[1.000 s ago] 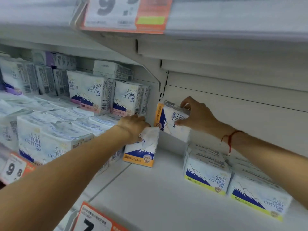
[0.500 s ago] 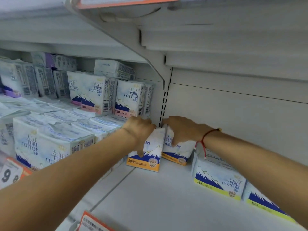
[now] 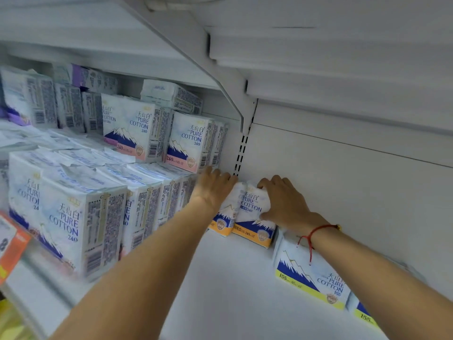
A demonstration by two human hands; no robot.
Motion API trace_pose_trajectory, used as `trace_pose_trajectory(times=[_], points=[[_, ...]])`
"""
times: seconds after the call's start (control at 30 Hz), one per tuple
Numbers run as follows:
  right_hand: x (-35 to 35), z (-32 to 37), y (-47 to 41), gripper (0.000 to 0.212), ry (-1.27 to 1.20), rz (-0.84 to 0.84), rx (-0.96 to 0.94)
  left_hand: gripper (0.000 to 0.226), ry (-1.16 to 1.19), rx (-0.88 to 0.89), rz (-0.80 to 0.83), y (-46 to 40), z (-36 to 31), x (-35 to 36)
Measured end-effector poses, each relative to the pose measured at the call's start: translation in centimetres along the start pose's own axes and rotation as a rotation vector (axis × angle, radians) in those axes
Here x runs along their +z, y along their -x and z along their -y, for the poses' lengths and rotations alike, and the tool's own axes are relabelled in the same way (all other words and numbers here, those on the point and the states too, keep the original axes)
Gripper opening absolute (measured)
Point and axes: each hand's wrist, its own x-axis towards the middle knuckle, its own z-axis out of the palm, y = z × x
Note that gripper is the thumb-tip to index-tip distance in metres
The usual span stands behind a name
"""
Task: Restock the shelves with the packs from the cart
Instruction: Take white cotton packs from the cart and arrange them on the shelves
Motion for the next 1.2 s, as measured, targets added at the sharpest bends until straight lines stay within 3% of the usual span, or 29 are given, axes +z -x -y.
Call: trace_pose_trajectory(times=[0.3, 0.5, 0.57, 0.67, 0.83, 0.93, 1.1, 1.2], points=[[0.0, -1.2, 0.6, 0.062, -0.075, -0.013, 0.021, 0.061, 0.12, -0.114, 0.004, -1.8, -2.4, 1.3], [0.2, -0.6, 0.3, 0.06, 0.001, -0.037, 0.029, 0.1, 0.068, -0.117, 0.066, -1.6, -2.1, 1.4], [0.2, -0.6, 0.2, 0.061, -0.012, -0.024, 0.04, 0.105, 0.068, -0.114, 0.017, -0.9, -1.7, 1.1], [0.1, -0.5, 0.2, 0.062, -0.027, -0.012, 0.057, 0.079, 0.141, -0.133, -0.112, 0.2, -1.2, 0.2], [0.6, -0.5, 0.4, 0.06, -0.029, -0.026, 0.081, 0.059, 0.392, -0.058, 0.046, 1.1, -1.2, 1.1], [0.6, -0.7, 0.5, 0.06, -0.018, -0.019, 0.058, 0.058, 0.421, -0.062, 0.078, 1.2, -1.2, 1.1], [-2.2, 0.0, 2.2, 0.073, -0.06, 0.08, 0.004, 0.064, 0.424, -0.04, 0.269, 2.2, -0.4, -2.0], [-5.1, 1.7, 4.6, 0.06, -0.123, 0.03, 0.019, 0.061, 0.438, -0.068, 0.334, 4.2, 0.4, -5.4]])
